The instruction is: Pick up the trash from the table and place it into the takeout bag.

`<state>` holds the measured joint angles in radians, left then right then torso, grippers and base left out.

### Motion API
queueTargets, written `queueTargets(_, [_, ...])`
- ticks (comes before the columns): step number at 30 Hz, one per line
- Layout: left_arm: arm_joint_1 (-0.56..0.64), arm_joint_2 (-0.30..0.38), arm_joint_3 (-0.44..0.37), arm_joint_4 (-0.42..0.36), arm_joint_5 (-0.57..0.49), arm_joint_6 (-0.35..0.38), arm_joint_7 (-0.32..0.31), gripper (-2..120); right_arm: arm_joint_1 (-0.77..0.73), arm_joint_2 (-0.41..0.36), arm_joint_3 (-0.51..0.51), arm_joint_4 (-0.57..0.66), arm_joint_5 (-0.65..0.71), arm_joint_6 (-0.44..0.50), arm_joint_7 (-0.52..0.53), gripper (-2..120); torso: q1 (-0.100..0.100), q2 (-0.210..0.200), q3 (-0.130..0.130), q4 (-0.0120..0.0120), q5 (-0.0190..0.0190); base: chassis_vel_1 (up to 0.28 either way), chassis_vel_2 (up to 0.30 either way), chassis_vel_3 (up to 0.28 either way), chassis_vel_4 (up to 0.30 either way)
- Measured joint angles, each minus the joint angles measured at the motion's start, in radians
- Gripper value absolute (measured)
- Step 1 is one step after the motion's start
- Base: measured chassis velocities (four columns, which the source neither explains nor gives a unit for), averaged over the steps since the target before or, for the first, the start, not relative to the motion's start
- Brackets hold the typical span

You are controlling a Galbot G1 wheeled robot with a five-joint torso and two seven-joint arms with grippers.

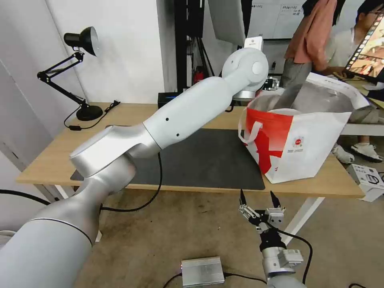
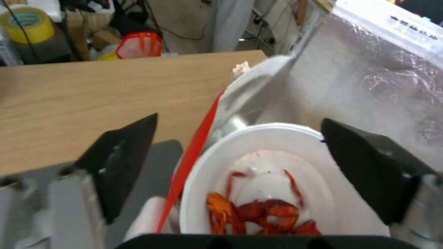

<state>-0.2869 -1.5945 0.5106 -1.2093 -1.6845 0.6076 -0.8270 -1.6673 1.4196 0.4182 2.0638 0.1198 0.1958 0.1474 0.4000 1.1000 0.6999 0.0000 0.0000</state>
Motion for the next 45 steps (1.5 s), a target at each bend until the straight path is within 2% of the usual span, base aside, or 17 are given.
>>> queueTargets(4, [0.02,0.001,-0.008,-0.009,0.035,-0.016,0.035,100,0.0,0.0,0.0,0.0,0.0,0.0,0.0,100,0.0,0.0,0.0,0.0,0.0,0.0,0.0,0.0,0.0])
queueTargets(8, [0.045,0.007,-0.016,-0.012,0.102,-0.029,0.093,100,0.0,0.0,0.0,0.0,0.0,0.0,0.0,100,0.0,0.0,0.0,-0.0001,0.0,0.0,0.0,0.0,0.0])
queueTargets(9, [0.055,0.017,-0.015,-0.019,0.136,-0.042,0.129,100,0.0,0.0,0.0,0.0,0.0,0.0,0.0,100,0.0,0.0,0.0,-0.0001,0.0,0.0,0.0,0.0,0.0])
queueTargets(10, [0.055,0.017,-0.015,-0.019,0.136,-0.042,0.129,100,0.0,0.0,0.0,0.0,0.0,0.0,0.0,100,0.0,0.0,0.0,-0.0001,0.0,0.0,0.0,0.0,0.0])
queueTargets(11, [0.061,0.029,-0.012,-0.029,0.162,-0.053,0.158,100,0.0,0.0,0.0,0.0,0.0,0.0,0.0,100,0.0,0.0,0.0,-0.0002,0.0,0.0,0.0,0.0,0.0])
queueTargets(12, [0.077,0.066,0.001,-0.056,0.218,-0.095,0.232,100,0.0,0.0,0.0,0.0,0.0,0.0,0.0,100,0.0,0.0,0.0,-0.0002,-0.0001,0.0,0.0,0.0,0.0])
queueTargets(14, [0.082,0.082,0.004,-0.068,0.232,-0.107,0.258,100,0.0,0.0,0.0,0.0,0.0,0.0,0.0,100,0.0,0.0,0.0,-0.0003,0.0,0.0,0.0,0.0,0.0])
queueTargets(16, [0.106,0.168,0.027,-0.11,0.324,-0.19,0.377,100,0.0,0.0,0.0,0.0,0.0,0.0,0.0,100,0.0,0.0,0.0,0.0002,-0.0003,0.0,0.0,0.0,0.0])
queueTargets(17, [0.106,0.168,0.027,-0.11,0.324,-0.19,0.377,100,0.0,0.0,0.0,0.0,0.0,0.0,0.0,100,0.0,0.0,0.0,0.0002,-0.0003,0.0,0.0,0.0,0.0])
queueTargets(19, [0.117,0.203,0.033,-0.124,0.361,-0.224,0.424,100,0.0,0.0,0.0,0.0,0.0,0.0,0.0,100,0.0,0.0,0.0,0.0004,-0.0003,0.0,0.0,0.0,0.0])
queueTargets(22, [0.121,0.213,0.033,-0.128,0.371,-0.234,0.438,100,0.0,0.0,0.0,0.0,0.0,0.0,0.0,100,0.0,0.0,0.0,0.0006,-0.0004,0.0,0.0,0.0,0.0])
queueTargets(28, [0.155,0.292,0.029,-0.176,0.439,-0.294,0.529,100,0.0,0.0,0.0,0.0,0.0,0.0,0.0,100,0.0,0.0,0.0,0.0,-0.0003,0.0,0.0,0.0,0.0])
queueTargets(32, [0.169,0.32,0.027,-0.192,0.471,-0.315,0.557,100,0.0,0.0,0.0,0.0,0.0,0.0,0.0,100,0.0,0.0,0.0,-0.0001,-0.0002,0.0,0.0,0.0,0.0])
queueTargets(33, [0.189,0.359,0.025,-0.213,0.523,-0.34,0.599,100,0.0,0.0,0.0,0.0,0.0,0.0,0.0,100,0.0,0.0,0.0,0.0,-0.0004,0.0,0.0,0.0,0.0])
queueTargets(35, [0.204,0.382,0.022,-0.225,0.553,-0.354,0.621,100,0.0,0.0,0.0,0.0,0.0,0.0,0.0,100,0.0,0.0,0.0,0.0002,-0.0004,0.0,0.0,0.0,0.0])
queueTargets(40, [0.24,0.419,0.007,-0.245,0.608,-0.372,0.65,100,0.0,0.0,0.0,0.0,0.0,0.0,0.0,100,0.0,0.0,0.0,0.0,-0.0003,0.0,0.0,0.0,0.0])
queueTargets(45, [0.331,0.475,-0.041,-0.282,0.695,-0.406,0.698,100,0.0,0.0,0.0,0.0,0.0,0.0,0.0,100,0.0,0.0,0.0,0.0001,-0.0003,0.0,0.0,0.0,0.0])
